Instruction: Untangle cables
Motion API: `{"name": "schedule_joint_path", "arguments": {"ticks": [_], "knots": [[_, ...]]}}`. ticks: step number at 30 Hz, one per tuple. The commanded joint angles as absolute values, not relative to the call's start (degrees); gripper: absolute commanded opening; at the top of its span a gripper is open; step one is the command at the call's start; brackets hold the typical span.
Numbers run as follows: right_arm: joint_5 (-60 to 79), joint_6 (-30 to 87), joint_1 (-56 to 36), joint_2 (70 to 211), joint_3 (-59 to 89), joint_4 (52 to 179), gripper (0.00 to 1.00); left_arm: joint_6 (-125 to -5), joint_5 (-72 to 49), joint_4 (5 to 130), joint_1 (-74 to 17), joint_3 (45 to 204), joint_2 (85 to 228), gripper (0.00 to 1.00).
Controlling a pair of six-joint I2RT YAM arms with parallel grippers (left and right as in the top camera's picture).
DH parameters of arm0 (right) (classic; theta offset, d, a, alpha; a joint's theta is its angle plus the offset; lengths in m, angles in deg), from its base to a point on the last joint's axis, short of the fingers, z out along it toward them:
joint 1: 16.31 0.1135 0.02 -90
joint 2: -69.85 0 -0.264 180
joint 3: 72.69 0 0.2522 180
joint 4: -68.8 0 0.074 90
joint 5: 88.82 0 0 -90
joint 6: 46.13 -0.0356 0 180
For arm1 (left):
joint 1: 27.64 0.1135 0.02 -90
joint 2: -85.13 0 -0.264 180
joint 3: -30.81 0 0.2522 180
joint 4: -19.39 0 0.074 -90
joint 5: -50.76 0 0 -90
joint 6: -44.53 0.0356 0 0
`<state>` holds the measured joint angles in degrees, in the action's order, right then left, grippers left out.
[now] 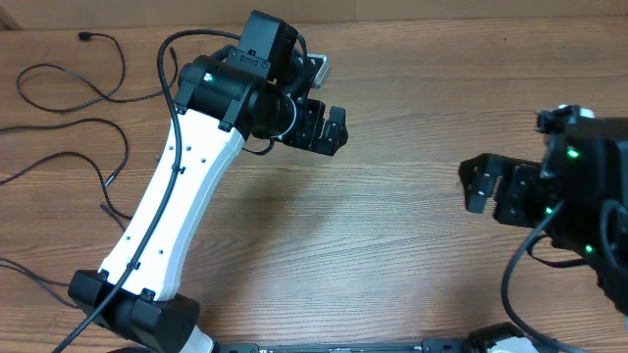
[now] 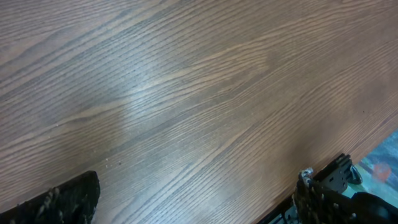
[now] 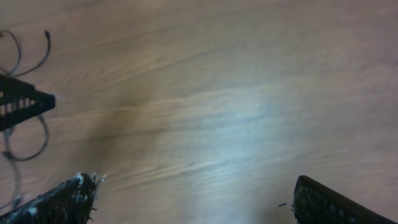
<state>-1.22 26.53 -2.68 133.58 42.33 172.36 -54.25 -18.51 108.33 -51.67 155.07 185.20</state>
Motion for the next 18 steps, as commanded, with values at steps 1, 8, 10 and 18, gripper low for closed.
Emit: {"name": "schedule_joint_path", "arguments": {"ticks": [1, 8, 10, 18], "knots": [[2.94, 35.99, -7.49, 126.76, 37.50, 168.56, 1.00, -53.18, -18.90, 108.29, -52.04, 155.33, 184.22, 1.00], [9.97, 50.16, -14.62, 112.12, 19.88, 153.91, 1.00, -53.18, -18.90, 108.26, -52.04, 155.33, 184.22, 1.00], [13.03, 54.66, -15.73, 107.68, 13.15, 148.30, 1.00, -53.18, -18.90, 108.29, -52.04, 155.33, 184.22, 0.99], [15.26, 57.68, -16.06, 90.41, -13.87, 125.92, 1.00, -53.18, -18.88, 108.26, -52.04, 155.33, 184.22, 0.99]]}}
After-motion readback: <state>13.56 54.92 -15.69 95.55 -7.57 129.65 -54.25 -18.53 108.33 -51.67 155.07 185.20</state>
